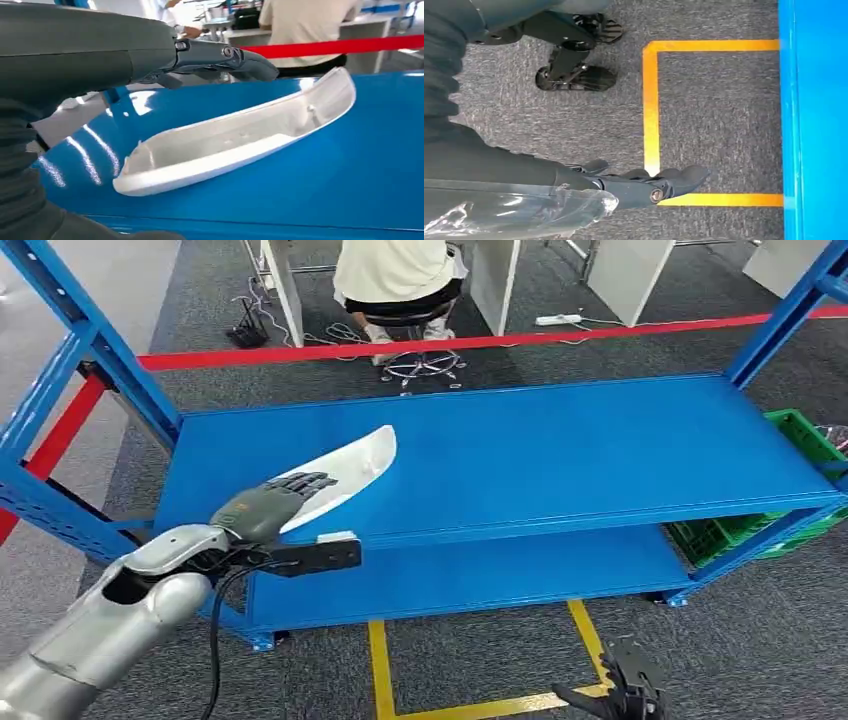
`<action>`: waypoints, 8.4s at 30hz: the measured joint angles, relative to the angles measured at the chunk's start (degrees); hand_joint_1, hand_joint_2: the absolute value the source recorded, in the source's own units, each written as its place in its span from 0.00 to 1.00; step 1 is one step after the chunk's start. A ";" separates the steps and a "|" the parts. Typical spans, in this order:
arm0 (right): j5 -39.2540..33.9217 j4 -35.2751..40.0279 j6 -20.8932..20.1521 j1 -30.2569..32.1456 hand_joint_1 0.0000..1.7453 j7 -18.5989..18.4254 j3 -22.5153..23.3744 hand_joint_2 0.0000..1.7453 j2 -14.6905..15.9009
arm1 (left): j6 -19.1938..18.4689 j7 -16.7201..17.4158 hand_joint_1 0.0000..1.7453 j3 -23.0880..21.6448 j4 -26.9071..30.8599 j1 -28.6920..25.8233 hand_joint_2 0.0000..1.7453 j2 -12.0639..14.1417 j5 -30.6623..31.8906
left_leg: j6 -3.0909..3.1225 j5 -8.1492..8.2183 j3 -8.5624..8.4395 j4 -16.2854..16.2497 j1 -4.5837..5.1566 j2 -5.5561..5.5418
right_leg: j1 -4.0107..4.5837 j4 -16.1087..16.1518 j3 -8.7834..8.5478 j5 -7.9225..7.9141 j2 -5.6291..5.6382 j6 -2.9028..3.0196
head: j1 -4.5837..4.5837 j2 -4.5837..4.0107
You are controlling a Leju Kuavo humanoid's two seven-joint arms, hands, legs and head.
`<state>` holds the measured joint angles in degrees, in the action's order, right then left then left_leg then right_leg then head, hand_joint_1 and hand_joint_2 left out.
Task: Take the parts from the cabinet and place them on the table.
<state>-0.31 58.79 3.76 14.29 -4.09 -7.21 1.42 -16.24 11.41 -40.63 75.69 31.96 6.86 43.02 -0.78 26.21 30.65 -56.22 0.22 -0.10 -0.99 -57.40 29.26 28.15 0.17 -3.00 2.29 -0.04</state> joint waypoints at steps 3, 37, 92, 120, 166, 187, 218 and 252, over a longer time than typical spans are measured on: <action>-0.24 -0.09 0.13 -0.32 0.00 -0.31 -0.87 1.00 0.37 | 0.17 0.70 0.00 0.00 -2.05 0.26 1.00 -1.03 0.37 | 0.00 0.00 0.01 0.00 0.00 0.00 | 0.00 0.00 -0.01 0.00 -0.01 0.00 | 0.00 0.00; -1.99 0.09 1.72 0.64 0.00 -1.25 -5.57 1.00 2.32 | 6.19 3.35 0.00 3.34 -15.71 0.98 1.00 -4.09 12.89 | 0.00 0.00 0.02 0.00 0.02 0.00 | -0.01 0.00 -0.01 -0.02 -0.01 -0.03 | 0.00 0.00; -3.32 0.09 2.10 1.93 0.00 -1.03 -10.56 1.00 4.00 | 8.04 -2.76 1.00 4.13 -21.05 3.13 1.00 -5.88 15.89 | 0.04 -0.03 0.01 0.00 0.05 0.00 | -0.05 0.00 -0.04 -0.03 -0.01 -0.04 | 0.00 0.00; -6.11 2.36 4.24 3.59 0.00 1.85 -10.69 1.00 4.70 | 15.60 -9.77 1.00 6.38 -7.53 -2.98 1.00 -4.02 9.21 | 0.07 -0.04 0.07 0.00 0.09 0.00 | -0.06 0.00 -0.02 -0.04 -0.02 -0.06 | -0.02 0.00; -2.73 41.94 -11.35 14.07 0.00 20.52 15.11 1.00 -5.61 | 34.45 -17.44 1.00 11.43 40.46 -35.27 1.00 5.25 14.60 | 2.03 -3.77 4.70 -1.02 1.45 5.06 | 0.67 0.14 -2.69 2.29 -4.71 -1.64 | -1.60 0.02; -3.54 46.05 -9.46 17.24 0.00 20.61 16.94 1.00 -7.43 | 37.27 -20.00 1.00 10.08 38.58 -35.24 1.00 5.05 8.87 | 2.97 1.62 -2.80 1.29 0.13 -0.76 | -0.29 -3.35 11.93 -3.60 1.27 -1.78 | -1.95 0.02; -3.04 47.69 -9.05 18.41 0.00 20.77 18.53 1.00 -8.46 | 37.11 -24.20 1.00 6.75 36.44 -33.64 1.00 6.12 3.76 | 3.20 4.53 -7.34 3.06 0.58 0.04 | 1.00 -6.21 11.22 -4.95 1.73 -0.61 | -2.64 0.02; -2.60 47.21 -7.13 17.39 0.00 21.81 18.73 1.00 -8.96 | 35.01 -24.22 1.00 4.42 36.59 -31.51 1.00 7.37 2.23 | 3.08 -2.44 2.51 -0.77 1.71 1.36 | 1.59 -14.28 4.60 15.17 0.27 0.57 | -3.30 0.00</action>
<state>-2.91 106.01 -3.37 31.68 17.73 11.52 -7.54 18.78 -12.81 -36.22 112.28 0.45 14.23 45.24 2.30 23.77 33.16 -56.99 1.94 1.26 0.60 -71.68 33.85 43.32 0.45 -2.43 -1.01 -0.04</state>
